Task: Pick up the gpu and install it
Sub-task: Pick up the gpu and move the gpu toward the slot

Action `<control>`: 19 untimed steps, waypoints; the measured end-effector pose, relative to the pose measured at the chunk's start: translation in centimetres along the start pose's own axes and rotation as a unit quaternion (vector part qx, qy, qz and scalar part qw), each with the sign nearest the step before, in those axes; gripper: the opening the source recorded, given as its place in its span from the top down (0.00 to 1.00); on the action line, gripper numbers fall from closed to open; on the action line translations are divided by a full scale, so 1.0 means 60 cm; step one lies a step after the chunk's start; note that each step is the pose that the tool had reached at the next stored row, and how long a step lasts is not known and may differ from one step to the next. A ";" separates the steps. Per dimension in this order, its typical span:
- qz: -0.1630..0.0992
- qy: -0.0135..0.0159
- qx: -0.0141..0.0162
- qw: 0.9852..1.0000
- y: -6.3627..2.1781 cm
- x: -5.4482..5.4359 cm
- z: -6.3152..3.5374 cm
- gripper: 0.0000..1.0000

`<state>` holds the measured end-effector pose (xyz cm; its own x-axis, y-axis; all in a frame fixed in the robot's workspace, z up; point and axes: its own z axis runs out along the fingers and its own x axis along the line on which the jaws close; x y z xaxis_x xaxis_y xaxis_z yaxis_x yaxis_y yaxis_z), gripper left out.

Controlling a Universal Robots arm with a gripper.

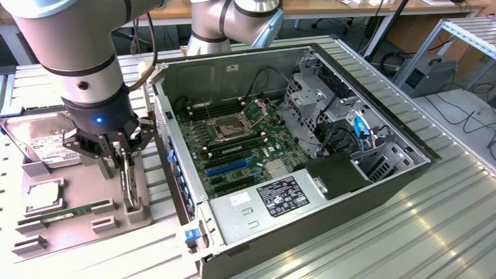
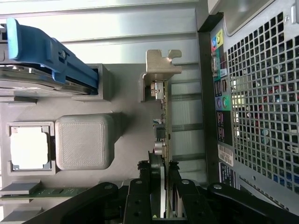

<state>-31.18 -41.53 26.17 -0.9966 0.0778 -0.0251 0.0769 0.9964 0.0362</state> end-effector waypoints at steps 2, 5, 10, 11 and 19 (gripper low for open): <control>0.000 0.000 0.000 1.000 0.000 0.000 -0.003 0.73; 0.000 0.000 0.000 1.000 0.000 0.000 -0.004 0.73; 0.000 0.000 0.000 1.000 0.000 0.000 -0.007 0.73; 0.000 0.000 0.000 1.000 0.000 0.000 -0.007 0.73; 0.000 0.000 0.000 1.000 0.000 0.000 -0.011 0.73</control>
<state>-31.18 -41.53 26.81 -0.9967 0.0778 -0.0251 0.0769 0.9964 0.0362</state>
